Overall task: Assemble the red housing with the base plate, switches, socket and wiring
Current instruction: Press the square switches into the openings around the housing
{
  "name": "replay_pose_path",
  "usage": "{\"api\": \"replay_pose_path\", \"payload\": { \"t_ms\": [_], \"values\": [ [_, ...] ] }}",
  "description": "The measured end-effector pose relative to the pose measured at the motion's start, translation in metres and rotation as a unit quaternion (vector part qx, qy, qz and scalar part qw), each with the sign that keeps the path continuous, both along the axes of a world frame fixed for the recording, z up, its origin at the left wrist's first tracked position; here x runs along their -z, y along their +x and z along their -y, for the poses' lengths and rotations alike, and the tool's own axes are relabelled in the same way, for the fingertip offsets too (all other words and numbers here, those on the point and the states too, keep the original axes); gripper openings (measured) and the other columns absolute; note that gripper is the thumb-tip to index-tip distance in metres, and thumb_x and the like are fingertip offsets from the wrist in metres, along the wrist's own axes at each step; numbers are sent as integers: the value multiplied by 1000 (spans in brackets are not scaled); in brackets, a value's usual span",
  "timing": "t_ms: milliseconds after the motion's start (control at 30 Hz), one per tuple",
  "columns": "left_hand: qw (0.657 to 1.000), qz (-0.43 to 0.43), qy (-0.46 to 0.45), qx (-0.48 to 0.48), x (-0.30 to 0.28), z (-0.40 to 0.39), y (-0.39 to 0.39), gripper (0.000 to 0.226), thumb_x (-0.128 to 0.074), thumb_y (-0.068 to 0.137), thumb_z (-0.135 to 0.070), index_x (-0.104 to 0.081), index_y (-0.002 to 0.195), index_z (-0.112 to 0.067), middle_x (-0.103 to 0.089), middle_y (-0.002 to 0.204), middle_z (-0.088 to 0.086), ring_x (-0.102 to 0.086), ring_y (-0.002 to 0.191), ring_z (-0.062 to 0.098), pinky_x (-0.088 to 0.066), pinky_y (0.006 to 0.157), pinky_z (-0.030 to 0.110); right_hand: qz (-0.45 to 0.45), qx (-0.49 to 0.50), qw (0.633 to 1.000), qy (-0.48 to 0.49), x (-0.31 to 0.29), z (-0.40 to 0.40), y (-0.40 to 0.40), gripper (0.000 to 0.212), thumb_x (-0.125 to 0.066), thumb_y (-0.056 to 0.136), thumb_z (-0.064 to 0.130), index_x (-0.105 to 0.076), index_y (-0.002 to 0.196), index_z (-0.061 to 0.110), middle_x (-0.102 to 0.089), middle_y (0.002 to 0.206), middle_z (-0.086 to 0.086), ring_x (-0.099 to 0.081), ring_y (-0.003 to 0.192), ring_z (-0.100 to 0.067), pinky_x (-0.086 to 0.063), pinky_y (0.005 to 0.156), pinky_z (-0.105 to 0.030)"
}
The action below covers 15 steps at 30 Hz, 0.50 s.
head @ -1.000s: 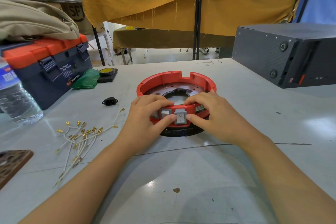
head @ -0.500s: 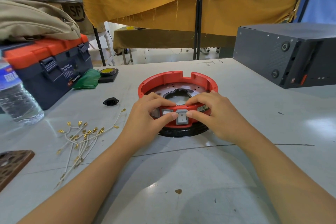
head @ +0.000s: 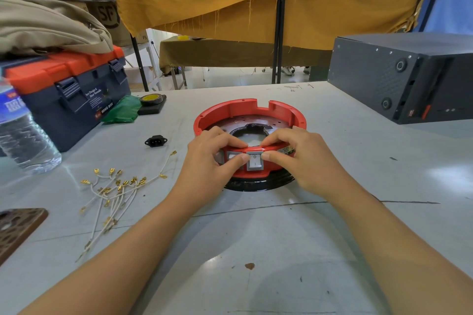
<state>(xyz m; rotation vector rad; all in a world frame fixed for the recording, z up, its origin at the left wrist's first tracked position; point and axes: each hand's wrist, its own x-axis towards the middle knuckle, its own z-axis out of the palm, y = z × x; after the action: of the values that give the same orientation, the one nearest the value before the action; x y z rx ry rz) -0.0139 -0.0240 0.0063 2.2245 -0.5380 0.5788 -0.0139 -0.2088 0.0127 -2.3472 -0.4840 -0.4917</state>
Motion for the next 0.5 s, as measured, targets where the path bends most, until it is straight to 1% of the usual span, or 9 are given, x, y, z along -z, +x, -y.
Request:
{"api": "replay_pose_path", "payload": {
  "t_ms": [100,167,233,333,400,500],
  "values": [
    [1000,1,-1,2,2,1,-1,16,-69,82,-24,-68,98,-23,-51,89,-17,-51,93,12,-45,88,44,-1,-2,1000,2,0,0,-1,12,-66,85,27,-68,97,26,-52,83,25,-50,95,-12,-39,84,-27],
    [1000,4,3,2,2,1,-1,16,-69,83,-25,-68,99,-24,-52,90,-15,-51,94,12,-44,89,44,0,-4,1000,-3,0,0,-2,14,-65,86,29,-67,99,26,-55,86,22,-50,97,-12,-41,86,-28],
    [1000,4,10,9,3,-1,-1,18,-68,83,-25,-68,101,-23,-56,97,-9,-51,98,14,-42,92,45,7,-5,1000,-18,1,1,-2,17,-65,86,29,-67,102,25,-57,90,18,-51,97,-12,-41,86,-27],
    [999,7,41,28,5,-8,-2,27,-71,81,-22,-66,107,-22,-56,110,-7,-50,109,13,-39,98,44,13,-6,999,-47,1,4,-3,25,-68,83,28,-65,107,25,-51,90,24,-49,96,-8,-37,85,-20],
    [998,20,57,28,6,-9,-3,34,-74,78,-19,-65,110,-20,-55,113,-7,-48,110,14,-38,99,43,17,-9,997,-70,1,5,-3,30,-71,81,29,-63,109,25,-55,96,20,-48,97,-7,-35,85,-18],
    [998,36,58,11,8,-7,-3,36,-76,75,-18,-65,110,-18,-54,112,-3,-45,108,14,-38,97,40,30,-9,996,-88,2,4,-2,31,-71,81,29,-63,109,24,-61,103,11,-47,95,-8,-34,86,-21]
  ]
}}
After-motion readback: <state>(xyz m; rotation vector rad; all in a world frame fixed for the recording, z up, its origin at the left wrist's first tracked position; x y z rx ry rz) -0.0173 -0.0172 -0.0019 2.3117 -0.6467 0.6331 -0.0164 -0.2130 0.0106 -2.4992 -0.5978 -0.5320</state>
